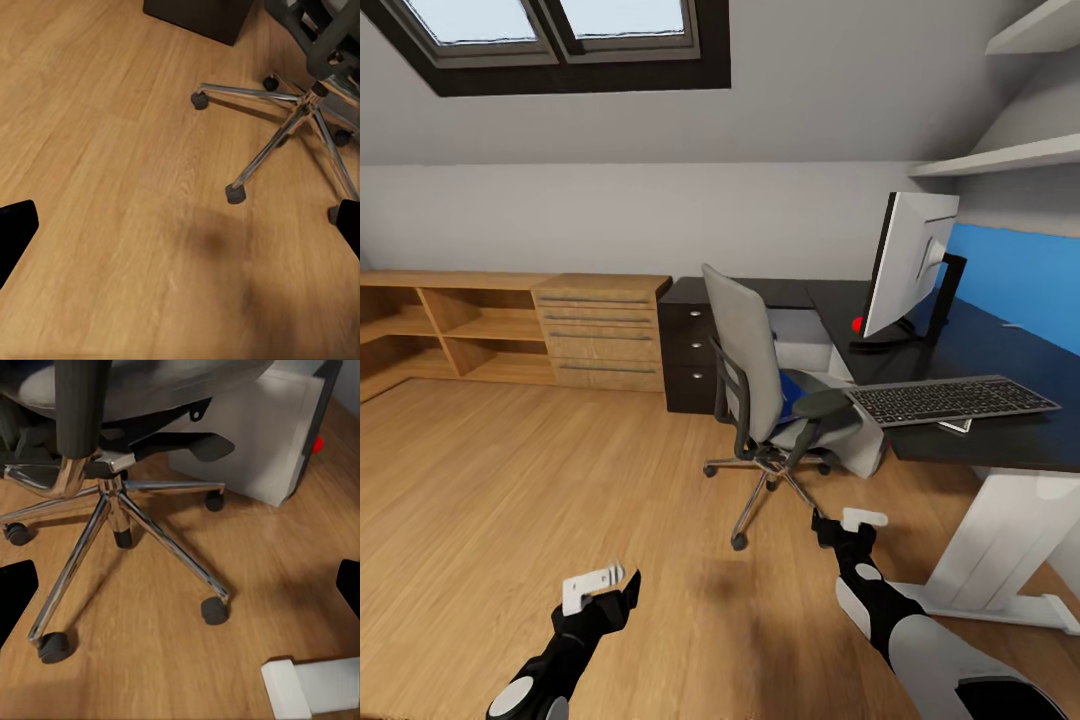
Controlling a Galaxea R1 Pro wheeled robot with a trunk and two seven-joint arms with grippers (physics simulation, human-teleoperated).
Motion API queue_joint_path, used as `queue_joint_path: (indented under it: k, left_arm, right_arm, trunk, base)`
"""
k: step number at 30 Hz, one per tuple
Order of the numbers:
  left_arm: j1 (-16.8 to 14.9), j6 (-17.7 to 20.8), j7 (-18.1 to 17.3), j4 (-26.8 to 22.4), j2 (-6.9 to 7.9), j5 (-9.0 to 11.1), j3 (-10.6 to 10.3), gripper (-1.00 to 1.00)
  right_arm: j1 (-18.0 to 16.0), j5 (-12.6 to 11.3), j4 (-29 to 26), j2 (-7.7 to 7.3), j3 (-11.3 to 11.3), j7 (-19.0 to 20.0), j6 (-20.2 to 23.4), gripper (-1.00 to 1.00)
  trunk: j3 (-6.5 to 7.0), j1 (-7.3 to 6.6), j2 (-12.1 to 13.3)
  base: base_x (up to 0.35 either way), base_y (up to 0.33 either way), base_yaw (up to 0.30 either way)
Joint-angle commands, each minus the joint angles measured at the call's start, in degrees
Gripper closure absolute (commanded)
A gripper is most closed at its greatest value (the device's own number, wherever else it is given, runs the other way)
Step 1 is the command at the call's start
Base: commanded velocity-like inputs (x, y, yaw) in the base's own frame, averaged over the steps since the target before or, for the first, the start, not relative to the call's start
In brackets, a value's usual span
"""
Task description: In the bedroom, organize the workspace by keeping the computer under the desk, ensuring the monitor is on the desk, placing the keyboard on the desk next to the monitor, placing the mouse on the desk next to the keyboard, moving the folder from the swivel chair onto the desk next to the mouse, stacking the notebook on top of the folder with the pen on top of the notebook, and positioning the swivel chair next to the desk.
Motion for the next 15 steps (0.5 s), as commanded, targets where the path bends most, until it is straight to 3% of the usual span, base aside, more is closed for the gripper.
queue_joint_path:
  k: [1, 2, 7, 12, 13, 15]
  left_arm:
    - [0.1, 0.3, 0.1, -0.2, -0.03, 0.6, 0.0, -1.0]
    - [0.4, 0.4, 0.2, -0.4, -0.02, 0.6, -0.2, -1.0]
    - [0.5, 0.4, 0.2, -0.5, -0.02, 0.6, -0.3, -1.0]
    - [0.5, 0.4, 0.2, -0.6, -0.02, 0.7, -0.2, -1.0]
    - [0.5, 0.4, 0.2, -0.6, -0.02, 0.7, -0.2, -1.0]
    - [0.5, 0.4, 0.2, -0.6, -0.02, 0.7, -0.2, -1.0]
  right_arm:
    - [0.0, -0.6, -0.5, -0.02, 0.3, -0.1, -0.3, -1.0]
    - [1.0, -0.5, -6.5, -0.15, 0.2, -0.2, -0.1, -1.0]
    - [6.8, -0.4, -17.8, 0.0, 0.2, -0.6, 3.0, -1.0]
    - [11.9, -0.3, -30.1, -0.02, 0.2, -1.2, 10.3, -1.0]
    - [13.2, -0.3, -33.2, -0.1, 0.2, -1.8, 13.7, -1.0]
    - [13.4, -0.4, -35.4, -0.17, 0.1, -2.3, 17.1, -1.0]
  trunk:
    - [-0.23, 0.22, -0.4]
    - [-0.41, 0.44, -0.8]
    - [-1.3, 1.54, -2.8]
    - [-2.2, 2.64, -4.8]
    - [-2.38, 2.86, -5.2]
    - [-2.74, 3.3, -6.1]
  base:
    - [0.0, 0.0, 0.0]
    - [0.0, 0.0, 0.0]
    - [0.0, 0.0, 0.0]
    - [0.0, 0.0, 0.0]
    - [0.0, 0.0, 0.0]
    - [0.0, 0.0, 0.0]
